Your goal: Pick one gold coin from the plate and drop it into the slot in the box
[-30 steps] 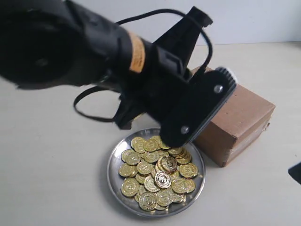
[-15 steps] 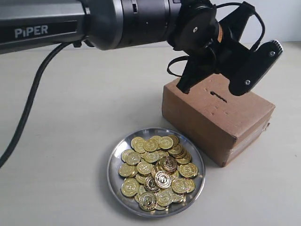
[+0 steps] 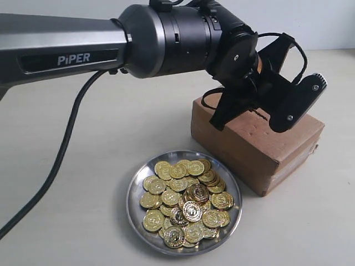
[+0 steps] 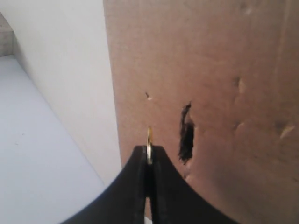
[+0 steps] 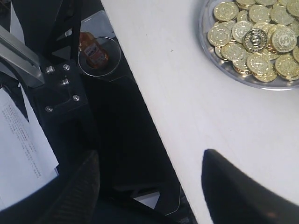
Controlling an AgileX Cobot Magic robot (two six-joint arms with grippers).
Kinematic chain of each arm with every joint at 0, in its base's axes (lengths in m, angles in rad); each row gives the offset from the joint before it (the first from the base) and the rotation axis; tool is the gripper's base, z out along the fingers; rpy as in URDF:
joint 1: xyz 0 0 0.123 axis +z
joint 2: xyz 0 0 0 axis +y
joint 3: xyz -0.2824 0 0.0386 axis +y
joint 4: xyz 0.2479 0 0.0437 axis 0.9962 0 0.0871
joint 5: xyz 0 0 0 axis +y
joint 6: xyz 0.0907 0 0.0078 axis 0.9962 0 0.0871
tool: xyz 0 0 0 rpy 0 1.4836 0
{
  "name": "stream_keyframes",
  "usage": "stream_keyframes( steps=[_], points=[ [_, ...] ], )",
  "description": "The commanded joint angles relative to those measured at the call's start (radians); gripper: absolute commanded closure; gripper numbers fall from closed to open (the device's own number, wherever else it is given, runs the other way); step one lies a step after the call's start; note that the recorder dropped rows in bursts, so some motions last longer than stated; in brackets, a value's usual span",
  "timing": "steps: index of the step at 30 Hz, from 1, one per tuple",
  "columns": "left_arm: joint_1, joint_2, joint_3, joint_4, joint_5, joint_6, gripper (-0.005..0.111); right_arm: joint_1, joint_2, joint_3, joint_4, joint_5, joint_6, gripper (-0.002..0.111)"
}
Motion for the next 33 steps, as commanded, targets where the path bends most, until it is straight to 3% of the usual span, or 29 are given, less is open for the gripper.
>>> stream_keyframes(
  steps=[1, 33],
  points=[
    [0.011, -0.002, -0.005, -0.027, 0.066, 0.001, 0.107, 0.001, -0.008, 0.004, 0.003, -0.016, -0.010, 0.047],
    [0.013, 0.029, -0.003, -0.047, 0.070, 0.003, 0.107, 0.001, -0.008, 0.004, 0.005, -0.030, -0.012, 0.047]
  ],
)
